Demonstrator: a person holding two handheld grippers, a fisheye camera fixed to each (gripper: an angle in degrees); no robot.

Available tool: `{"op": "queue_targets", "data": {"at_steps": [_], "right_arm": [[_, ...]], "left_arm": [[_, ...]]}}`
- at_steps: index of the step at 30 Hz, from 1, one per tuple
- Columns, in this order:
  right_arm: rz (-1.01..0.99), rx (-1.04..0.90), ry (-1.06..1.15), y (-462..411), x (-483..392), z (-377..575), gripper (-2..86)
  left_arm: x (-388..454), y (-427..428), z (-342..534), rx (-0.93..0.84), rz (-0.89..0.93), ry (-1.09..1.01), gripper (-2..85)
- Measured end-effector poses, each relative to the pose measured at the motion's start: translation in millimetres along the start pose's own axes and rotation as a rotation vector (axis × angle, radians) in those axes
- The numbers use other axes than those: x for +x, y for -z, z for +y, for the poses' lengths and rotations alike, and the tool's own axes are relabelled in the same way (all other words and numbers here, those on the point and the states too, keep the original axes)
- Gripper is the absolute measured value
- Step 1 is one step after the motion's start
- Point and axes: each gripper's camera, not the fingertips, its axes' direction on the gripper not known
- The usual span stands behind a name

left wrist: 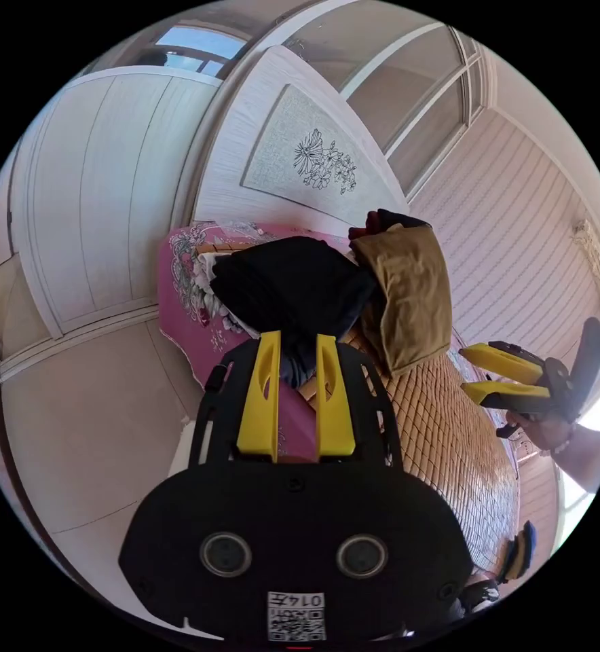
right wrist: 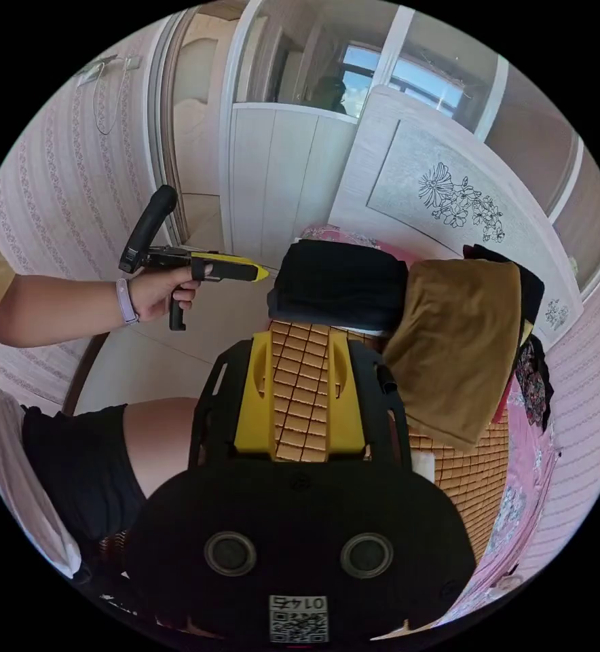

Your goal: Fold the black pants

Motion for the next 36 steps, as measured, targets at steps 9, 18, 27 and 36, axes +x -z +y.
{"op": "queue_targets", "data": {"at_steps": [9, 18, 27, 36], "right_arm": [[-0.021, -0.112, 0.005, -120, 45, -100, 11.3], [-0.192, -0.076, -0.067, -99, 102, -105, 0.3], [-0.249, 0.227, -0.192, 52, 144, -83, -0.2], [-0.115, 0.524, -0.558, 172, 126, 125, 0.2]], "left_arm": [[-48, -20, -44, -0.087, 0.110, 0.126, 8.5], [-57, 25, -64, -0.067, 0.136, 0.076, 2.5], [-41, 133, -95, 0.049, 0.194, -0.070, -0.3], [-9, 248, -54, 0.095, 0.558, -0.219, -0.8]]}}
